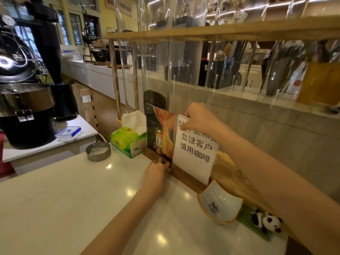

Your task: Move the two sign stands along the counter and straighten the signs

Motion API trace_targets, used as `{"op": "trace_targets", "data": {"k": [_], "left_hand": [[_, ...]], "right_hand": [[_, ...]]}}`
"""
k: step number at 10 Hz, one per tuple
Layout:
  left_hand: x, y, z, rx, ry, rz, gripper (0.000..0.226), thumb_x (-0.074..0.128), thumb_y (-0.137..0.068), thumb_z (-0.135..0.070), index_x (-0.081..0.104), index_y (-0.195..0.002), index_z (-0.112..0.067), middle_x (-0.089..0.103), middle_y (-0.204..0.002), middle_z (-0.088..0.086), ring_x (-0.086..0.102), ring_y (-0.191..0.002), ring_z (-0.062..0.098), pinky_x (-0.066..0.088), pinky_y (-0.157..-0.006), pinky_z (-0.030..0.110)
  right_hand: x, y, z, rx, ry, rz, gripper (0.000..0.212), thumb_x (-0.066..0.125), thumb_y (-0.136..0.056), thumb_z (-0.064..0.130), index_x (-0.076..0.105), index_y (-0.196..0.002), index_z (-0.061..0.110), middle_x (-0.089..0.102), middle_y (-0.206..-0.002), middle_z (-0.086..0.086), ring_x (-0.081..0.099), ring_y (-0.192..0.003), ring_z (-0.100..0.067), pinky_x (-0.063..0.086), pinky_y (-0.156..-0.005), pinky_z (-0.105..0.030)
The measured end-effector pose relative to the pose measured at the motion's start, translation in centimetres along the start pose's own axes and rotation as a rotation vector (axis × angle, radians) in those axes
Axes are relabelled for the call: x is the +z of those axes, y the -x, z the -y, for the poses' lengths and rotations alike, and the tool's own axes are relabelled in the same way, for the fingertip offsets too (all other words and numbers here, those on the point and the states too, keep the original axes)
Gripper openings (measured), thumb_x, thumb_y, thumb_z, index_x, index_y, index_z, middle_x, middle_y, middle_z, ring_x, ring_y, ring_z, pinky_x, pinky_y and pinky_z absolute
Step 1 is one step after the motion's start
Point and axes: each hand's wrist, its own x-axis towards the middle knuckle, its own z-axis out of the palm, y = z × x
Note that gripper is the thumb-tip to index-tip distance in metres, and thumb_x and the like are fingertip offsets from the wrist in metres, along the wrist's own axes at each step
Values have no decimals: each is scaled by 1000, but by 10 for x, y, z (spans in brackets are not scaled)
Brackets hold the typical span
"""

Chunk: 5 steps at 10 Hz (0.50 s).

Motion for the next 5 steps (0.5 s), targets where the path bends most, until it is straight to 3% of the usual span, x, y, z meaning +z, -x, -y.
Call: {"op": "trace_targets", "data": {"k": [1, 2, 3, 4, 5], "left_hand": [[-19, 5, -5, -27, 148, 155, 37, 34, -95, -29, 50, -124, -12, 49, -133, 14, 43, -125, 29, 36, -101, 35], [-48, 18, -6, -78, 331, 226, 36, 33, -96, -28, 48, -124, -12, 50, -134, 13, 47, -121, 27, 36, -102, 35], [-80, 40, 3, -135, 455, 100, 38, 36, -95, -29, 45, -128, -12, 50, -136, 11, 47, -123, 25, 36, -100, 31], [-109, 66, 28, -200, 543, -92, 37, 43, -93, -28, 50, -125, -12, 56, -130, 12, 51, -118, 23, 37, -92, 26], [-133, 95, 51, -234, 617, -312, 31, 49, -90, -26, 57, -117, -12, 66, -113, 12, 59, -103, 21, 38, -82, 24]], "right_hand": [[-1, 3, 2, -7, 148, 13, 26, 66, -77, 24, 48, -61, 13, 59, -69, -7, 56, -60, -20, 37, -46, -28], [-3, 8, 4, -3, 221, -6, 27, 61, -80, 38, 55, -78, 11, 61, -81, -7, 52, -63, -17, 33, -49, -26], [-3, 16, 10, 2, 12, -63, 59, 59, -79, 45, 44, -124, 9, 58, -113, -11, 57, -97, -27, 42, -68, -30], [4, 30, 34, -87, -301, -189, 60, 58, -84, 34, 34, -134, 14, 48, -135, -10, 48, -120, -26, 38, -84, -29], [18, 44, 67, -188, -496, -320, 55, 56, -86, 27, 35, -136, 15, 48, -137, -9, 47, -124, -22, 38, -94, -28]]}}
